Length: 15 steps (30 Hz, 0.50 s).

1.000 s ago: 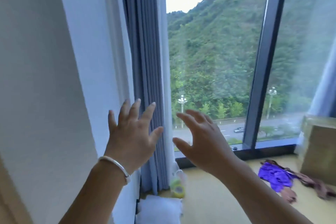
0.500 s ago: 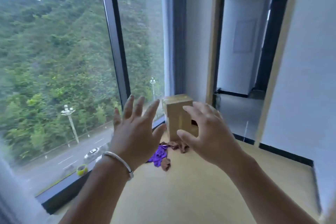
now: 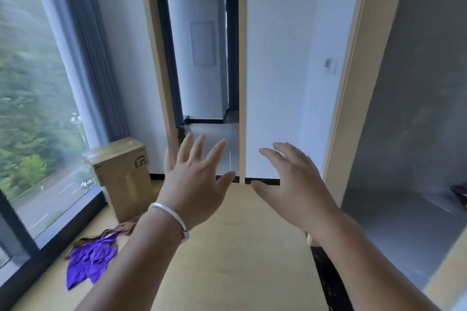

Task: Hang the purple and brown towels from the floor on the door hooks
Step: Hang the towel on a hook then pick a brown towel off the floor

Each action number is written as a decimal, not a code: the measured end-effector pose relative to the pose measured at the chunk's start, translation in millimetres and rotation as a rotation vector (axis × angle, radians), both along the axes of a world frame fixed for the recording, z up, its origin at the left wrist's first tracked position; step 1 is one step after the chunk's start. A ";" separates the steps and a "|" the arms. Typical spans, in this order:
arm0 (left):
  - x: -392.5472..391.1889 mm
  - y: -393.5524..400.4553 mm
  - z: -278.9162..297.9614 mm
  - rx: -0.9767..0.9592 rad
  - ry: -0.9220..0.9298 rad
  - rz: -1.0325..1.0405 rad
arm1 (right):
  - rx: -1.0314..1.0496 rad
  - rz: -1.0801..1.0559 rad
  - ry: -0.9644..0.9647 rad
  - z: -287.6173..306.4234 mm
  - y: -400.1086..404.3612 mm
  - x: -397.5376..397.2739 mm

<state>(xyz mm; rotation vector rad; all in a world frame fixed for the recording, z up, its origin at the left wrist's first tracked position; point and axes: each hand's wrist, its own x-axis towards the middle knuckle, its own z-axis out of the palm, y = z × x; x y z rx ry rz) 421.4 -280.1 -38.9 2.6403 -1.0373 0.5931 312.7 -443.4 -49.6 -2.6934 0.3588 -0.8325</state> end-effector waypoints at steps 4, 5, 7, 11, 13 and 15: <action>56.4 -58.0 0.6 -0.022 0.021 -0.096 | -0.034 -0.097 0.028 2.0 -50.7 44.6; 73.0 -70.6 2.1 -0.025 0.028 -0.110 | -0.039 -0.115 0.039 3.7 -61.7 59.0; 109.5 -94.7 7.5 -0.030 0.029 -0.128 | -0.037 -0.141 0.052 8.8 -83.6 90.8; 178.3 -139.4 19.2 -0.056 0.007 -0.169 | -0.045 -0.191 0.047 18.3 -125.8 150.5; 207.3 -160.9 21.7 -0.058 0.005 -0.183 | -0.051 -0.210 0.045 20.8 -145.5 174.3; 231.0 -181.5 20.9 -0.052 0.013 -0.198 | -0.066 -0.223 0.052 22.3 -164.2 193.7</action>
